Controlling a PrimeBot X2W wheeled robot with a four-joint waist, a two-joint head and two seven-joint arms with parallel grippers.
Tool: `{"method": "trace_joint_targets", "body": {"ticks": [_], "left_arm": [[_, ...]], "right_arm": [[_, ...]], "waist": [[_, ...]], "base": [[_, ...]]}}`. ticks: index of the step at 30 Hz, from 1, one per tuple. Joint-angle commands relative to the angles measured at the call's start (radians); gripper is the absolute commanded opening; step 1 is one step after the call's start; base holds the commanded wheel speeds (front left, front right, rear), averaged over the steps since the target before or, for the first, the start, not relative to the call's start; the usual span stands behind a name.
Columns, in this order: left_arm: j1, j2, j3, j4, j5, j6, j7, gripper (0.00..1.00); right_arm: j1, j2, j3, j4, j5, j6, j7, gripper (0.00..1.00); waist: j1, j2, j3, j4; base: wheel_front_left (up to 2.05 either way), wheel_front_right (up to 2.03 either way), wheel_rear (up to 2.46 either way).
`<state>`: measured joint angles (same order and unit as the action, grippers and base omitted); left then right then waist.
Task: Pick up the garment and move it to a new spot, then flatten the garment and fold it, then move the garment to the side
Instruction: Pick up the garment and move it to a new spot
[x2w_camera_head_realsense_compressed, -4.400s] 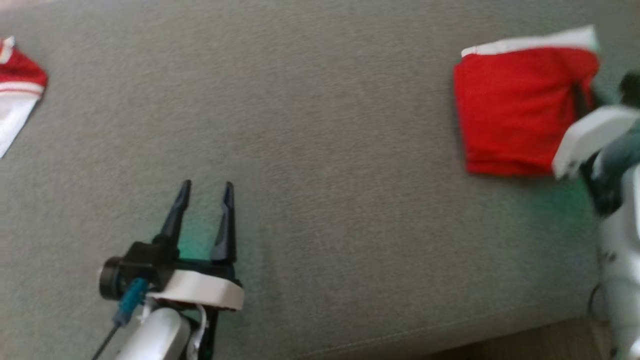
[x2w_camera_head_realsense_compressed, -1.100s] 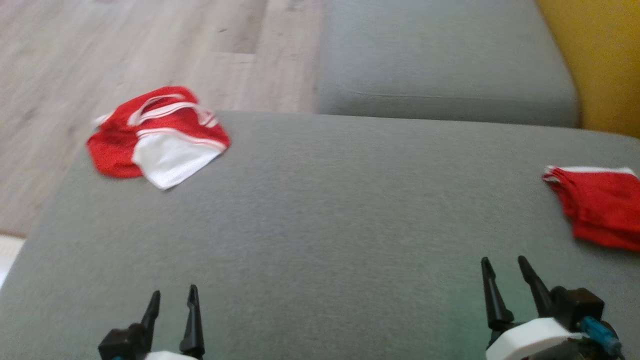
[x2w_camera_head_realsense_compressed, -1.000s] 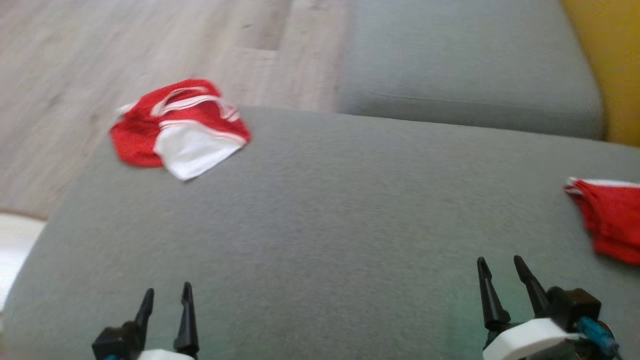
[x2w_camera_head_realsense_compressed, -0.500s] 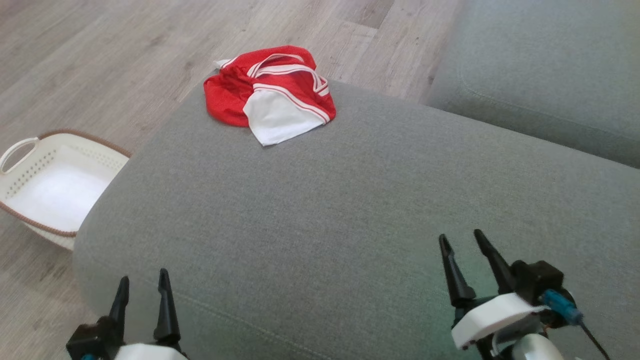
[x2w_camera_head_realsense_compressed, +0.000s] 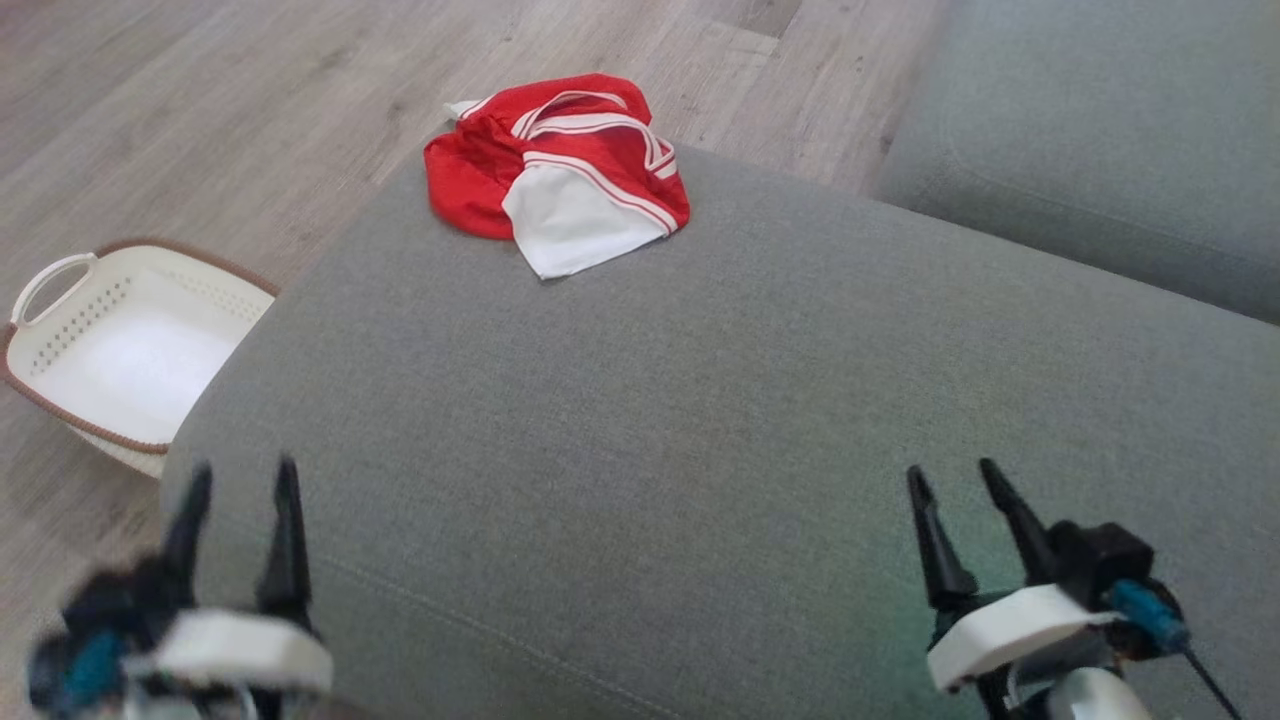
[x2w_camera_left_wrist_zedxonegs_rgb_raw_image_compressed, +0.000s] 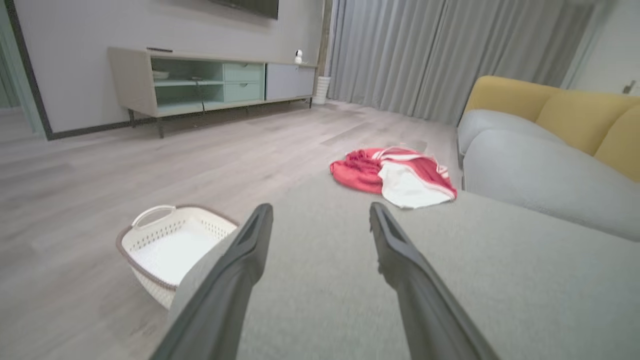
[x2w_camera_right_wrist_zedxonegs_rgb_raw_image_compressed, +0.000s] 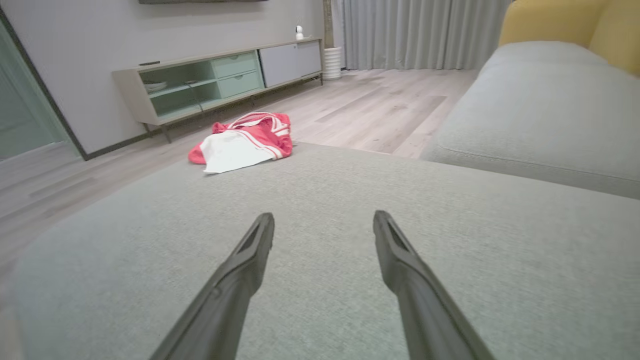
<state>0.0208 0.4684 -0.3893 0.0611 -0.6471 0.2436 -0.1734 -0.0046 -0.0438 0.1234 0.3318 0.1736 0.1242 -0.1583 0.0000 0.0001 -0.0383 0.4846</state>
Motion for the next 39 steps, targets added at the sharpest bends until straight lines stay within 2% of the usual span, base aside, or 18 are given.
{"method": "trace_joint_targets", "body": {"ticks": [1, 4, 10, 13, 19, 24, 31, 35, 39], "left_arm": [[-0.121, 0.052, 0.063, -0.053, 0.010, -0.006, 0.012, 1.00], [-0.183, 0.089, 0.085, -0.079, 0.013, -0.013, 0.041, 1.00], [-0.433, 0.189, 0.167, -0.072, -0.023, -0.073, 0.122, 1.00], [-0.580, 0.224, 0.188, -0.013, -0.033, -0.101, 0.167, 1.00], [-0.844, 0.243, 0.197, 0.196, -0.051, -0.153, 0.222, 1.00], [-0.984, 0.235, 0.164, 0.384, -0.048, -0.198, 0.269, 1.00], [-1.067, 0.173, 0.116, 0.601, -0.059, -0.247, 0.298, 1.00], [-1.082, 0.144, 0.097, 0.704, -0.066, -0.257, 0.329, 1.00], [-1.093, 0.115, 0.088, 0.785, -0.088, -0.287, 0.354, 1.00]], "right_arm": [[-0.020, -0.006, 0.008, -0.047, -0.015, 0.007, 0.000, 1.00], [-0.022, -0.006, -0.006, -0.074, -0.036, 0.007, 0.019, 1.00], [-0.089, -0.006, -0.033, -0.196, -0.116, 0.007, 0.096, 1.00], [-0.133, -0.006, -0.035, -0.253, -0.148, 0.007, 0.131, 1.00], [-0.198, -0.006, -0.039, -0.358, -0.198, 0.007, 0.194, 1.00], [-0.239, -0.006, -0.044, -0.443, -0.232, 0.007, 0.238, 1.00], [-0.269, -0.006, -0.058, -0.584, -0.259, 0.007, 0.273, 1.00], [-0.265, -0.006, -0.061, -0.636, -0.272, 0.007, 0.292, 1.00], [-0.261, -0.006, -0.065, -0.667, -0.275, 0.007, 0.302, 1.00]], "waist": [[0.0000, -0.0001, 0.017, -0.012], [0.0000, -0.0001, 0.046, -0.040], [0.0000, -0.0001, 0.197, -0.153], [0.0000, -0.0001, 0.268, -0.210], [0.0000, -0.0001, 0.407, -0.300], [0.0000, -0.0001, 0.526, -0.353], [0.0000, -0.0001, 0.647, -0.384], [0.0000, -0.0001, 0.674, -0.389], [0.0000, -0.0001, 0.680, -0.394]], "base": [[0.00, 0.00, 0.00], [0.00, 0.00, 0.00], [0.00, 0.00, 0.00], [0.00, 0.00, 0.00], [0.00, 0.00, 0.00], [0.00, 0.00, 0.00], [0.00, 0.00, 0.00], [0.00, 0.00, 0.00], [0.00, 0.00, 0.00]]}}
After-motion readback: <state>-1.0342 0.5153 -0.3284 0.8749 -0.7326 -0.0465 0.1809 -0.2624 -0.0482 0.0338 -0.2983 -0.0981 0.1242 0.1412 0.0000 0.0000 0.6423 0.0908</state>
